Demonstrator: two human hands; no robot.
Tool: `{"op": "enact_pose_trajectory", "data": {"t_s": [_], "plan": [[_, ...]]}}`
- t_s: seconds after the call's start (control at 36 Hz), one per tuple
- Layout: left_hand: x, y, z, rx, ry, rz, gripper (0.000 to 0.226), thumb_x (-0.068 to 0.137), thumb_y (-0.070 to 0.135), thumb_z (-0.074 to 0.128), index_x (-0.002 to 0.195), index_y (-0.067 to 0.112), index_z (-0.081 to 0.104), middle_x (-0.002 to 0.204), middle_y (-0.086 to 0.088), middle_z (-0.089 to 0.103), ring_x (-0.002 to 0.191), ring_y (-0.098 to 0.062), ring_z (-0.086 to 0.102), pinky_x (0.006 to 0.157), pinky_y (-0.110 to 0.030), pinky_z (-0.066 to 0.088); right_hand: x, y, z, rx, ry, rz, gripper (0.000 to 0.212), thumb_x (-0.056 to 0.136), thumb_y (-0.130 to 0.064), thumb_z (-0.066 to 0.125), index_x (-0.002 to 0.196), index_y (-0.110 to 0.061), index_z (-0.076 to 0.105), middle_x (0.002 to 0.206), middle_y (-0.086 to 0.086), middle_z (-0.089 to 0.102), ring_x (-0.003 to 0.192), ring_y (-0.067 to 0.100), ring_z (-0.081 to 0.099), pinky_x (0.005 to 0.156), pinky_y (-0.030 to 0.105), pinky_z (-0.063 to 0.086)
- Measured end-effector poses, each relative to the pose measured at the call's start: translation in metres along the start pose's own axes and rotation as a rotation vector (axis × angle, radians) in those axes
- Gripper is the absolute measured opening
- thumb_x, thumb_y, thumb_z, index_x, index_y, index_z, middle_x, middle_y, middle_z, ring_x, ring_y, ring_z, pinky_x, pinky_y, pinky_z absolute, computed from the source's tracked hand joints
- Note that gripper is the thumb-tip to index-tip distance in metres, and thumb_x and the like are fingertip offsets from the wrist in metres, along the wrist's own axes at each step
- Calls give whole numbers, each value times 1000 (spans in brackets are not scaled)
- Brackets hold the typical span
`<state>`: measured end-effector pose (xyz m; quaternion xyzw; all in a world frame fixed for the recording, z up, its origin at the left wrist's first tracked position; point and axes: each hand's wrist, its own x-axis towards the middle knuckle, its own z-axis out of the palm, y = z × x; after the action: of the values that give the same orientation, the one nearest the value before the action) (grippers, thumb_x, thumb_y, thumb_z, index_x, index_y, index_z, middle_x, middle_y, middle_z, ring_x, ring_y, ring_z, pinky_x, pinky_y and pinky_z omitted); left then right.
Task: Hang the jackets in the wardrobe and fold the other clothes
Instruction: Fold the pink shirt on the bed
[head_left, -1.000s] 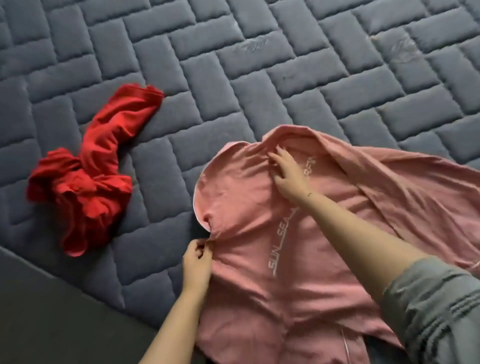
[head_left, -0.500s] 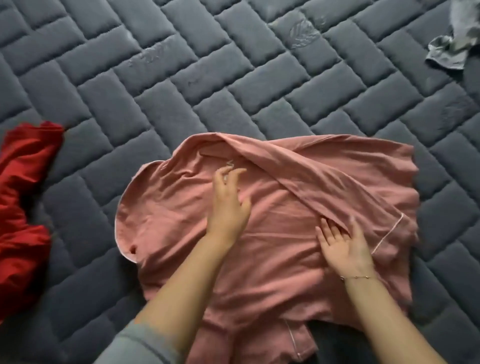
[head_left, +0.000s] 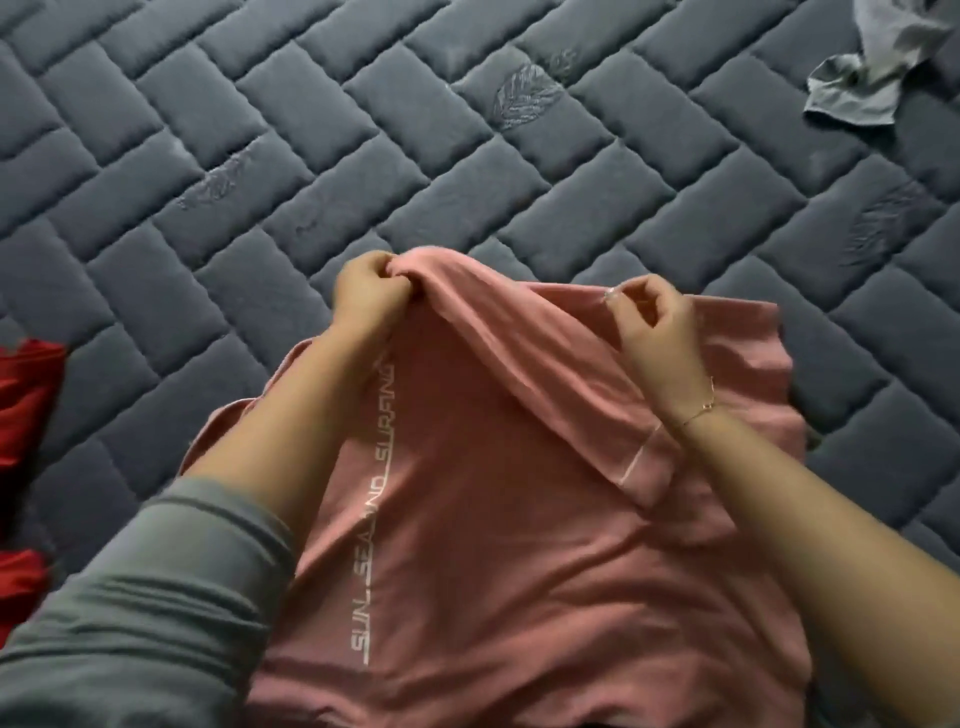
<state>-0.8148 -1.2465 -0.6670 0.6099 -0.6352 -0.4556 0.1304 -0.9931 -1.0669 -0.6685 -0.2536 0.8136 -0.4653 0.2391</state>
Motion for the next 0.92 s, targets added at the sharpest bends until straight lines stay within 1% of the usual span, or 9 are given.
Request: {"op": "enact_pose_trajectory", "data": {"t_s": [0.06, 0.14, 0.25, 0.33, 0.42, 0.61, 0.75, 0.83, 0.92], "plan": [[19, 9, -17, -245, 116, -112, 21, 85, 0, 49, 73, 15, 58, 65, -6, 53, 63, -18, 49, 51, -25, 38, -13, -1, 3, -79, -89, -118, 7, 89, -13, 61, 83, -12, 65, 78, 3, 66, 71, 11, 56, 70, 24, 43], [33, 9, -36, -363, 222, -91, 32, 88, 0, 54, 117, 15, 48, 110, -8, 54, 85, -14, 56, 58, -12, 48, -28, 12, 6, -319, -228, -292, 8, 84, -5, 64, 90, -7, 69, 93, 10, 68, 86, 17, 58, 81, 25, 41], [29, -23, -46, -56, 76, 43, 84, 82, 9, 73, 149, 20, 23, 157, -12, 11, 140, -18, 30, 114, -27, 28, -20, 40, 1, -692, -394, -175, 45, 89, -17, 60, 133, -11, 55, 147, 16, 38, 135, 34, 32, 113, 39, 24], [23, -48, -45, 344, 10, 154, 82, 80, 16, 75, 149, 21, 31, 160, -12, 4, 146, -24, 14, 119, -42, 16, -8, 50, -7, -724, -314, -98, 50, 91, -21, 58, 140, -16, 47, 157, 12, 24, 142, 31, 22, 115, 42, 20], [19, -60, -39, 580, 60, 193, 75, 83, 30, 71, 148, 28, 32, 160, -4, 12, 145, -27, 17, 115, -52, 15, 4, 52, -10, -727, -268, -148, 53, 88, -33, 63, 136, -14, 52, 139, 12, 47, 127, 31, 40, 104, 42, 30], [21, -96, -65, 119, 126, -329, 59, 89, 52, 53, 128, 8, 53, 131, -17, 55, 113, -30, 57, 92, -34, 47, 6, 30, 15, -853, -506, -172, 26, 79, -41, 68, 82, -23, 50, 83, 0, 64, 89, 28, 62, 62, 32, 34], [9, -101, -74, 101, -28, -446, 66, 97, 63, 26, 86, 14, 69, 84, -11, 67, 71, -29, 62, 63, -30, 49, 17, -9, 42, 24, -531, 127, 22, 90, -13, 60, 68, -16, 59, 63, -8, 55, 64, 7, 50, 61, 22, 40], [4, -102, -81, 141, -135, -379, 47, 95, 54, 48, 70, 16, 62, 51, 1, 49, 43, -11, 41, 41, -18, 30, 44, -47, 64, 586, -600, 476, 26, 94, -18, 51, 108, -3, 66, 94, 7, 62, 86, 19, 56, 80, 32, 44], [-4, -107, -88, 39, -196, -346, 30, 92, 30, 64, 68, 12, 60, 38, 4, 36, 28, -7, 27, 35, -11, 22, 81, -94, 71, 1161, -528, 514, 30, 97, -22, 41, 88, -10, 67, 84, 8, 67, 79, 20, 62, 82, 33, 44]]}}
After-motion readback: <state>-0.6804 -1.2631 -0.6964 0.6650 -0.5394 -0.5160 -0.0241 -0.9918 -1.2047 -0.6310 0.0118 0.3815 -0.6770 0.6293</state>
